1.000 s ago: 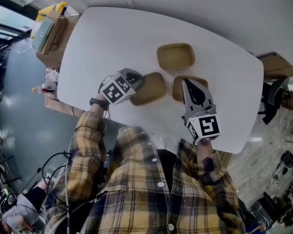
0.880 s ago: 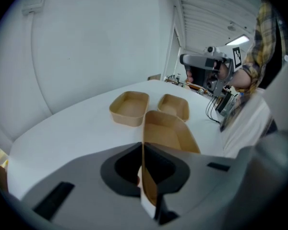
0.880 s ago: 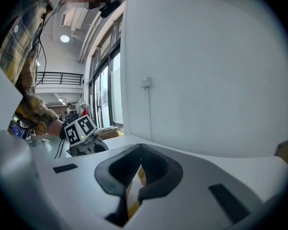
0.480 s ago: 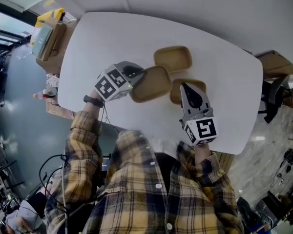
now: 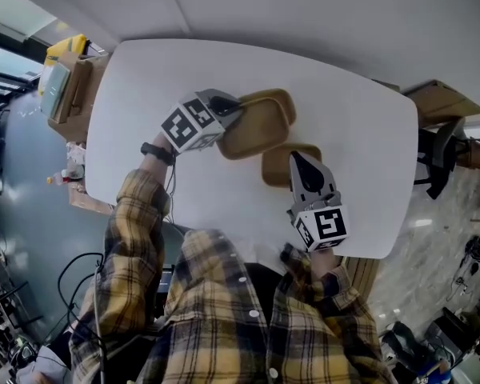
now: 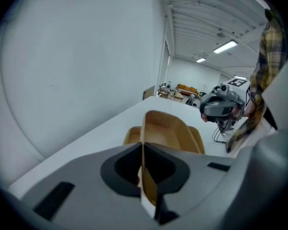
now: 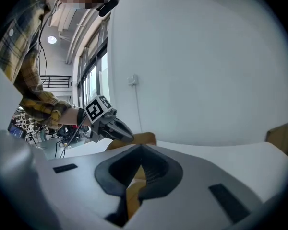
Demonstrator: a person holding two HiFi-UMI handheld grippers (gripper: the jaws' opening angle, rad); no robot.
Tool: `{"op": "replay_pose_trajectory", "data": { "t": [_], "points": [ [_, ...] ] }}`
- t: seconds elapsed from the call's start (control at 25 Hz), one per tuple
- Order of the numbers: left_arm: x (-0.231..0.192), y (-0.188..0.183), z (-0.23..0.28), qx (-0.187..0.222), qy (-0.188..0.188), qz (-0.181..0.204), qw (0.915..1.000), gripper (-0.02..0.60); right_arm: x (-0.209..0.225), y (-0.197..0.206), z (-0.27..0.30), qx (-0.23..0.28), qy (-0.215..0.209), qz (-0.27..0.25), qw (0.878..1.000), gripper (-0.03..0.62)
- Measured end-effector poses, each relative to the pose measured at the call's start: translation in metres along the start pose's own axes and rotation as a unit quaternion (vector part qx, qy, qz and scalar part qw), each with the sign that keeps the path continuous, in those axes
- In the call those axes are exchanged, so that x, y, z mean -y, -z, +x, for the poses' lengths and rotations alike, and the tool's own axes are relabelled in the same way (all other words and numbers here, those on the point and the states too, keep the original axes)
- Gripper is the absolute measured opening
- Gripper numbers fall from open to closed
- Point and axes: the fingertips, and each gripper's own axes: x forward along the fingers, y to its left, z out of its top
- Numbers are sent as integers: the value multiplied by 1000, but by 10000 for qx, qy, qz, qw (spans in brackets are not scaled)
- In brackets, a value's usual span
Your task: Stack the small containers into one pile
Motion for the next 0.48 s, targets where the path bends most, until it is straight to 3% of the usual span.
{"op": "replay_pose_trajectory", "data": {
  "t": [0.48],
  "points": [
    [-28,-22,50,-211,224,232,9993,25,21,12,6,-173,33,274,9995,15]
  ]
}}
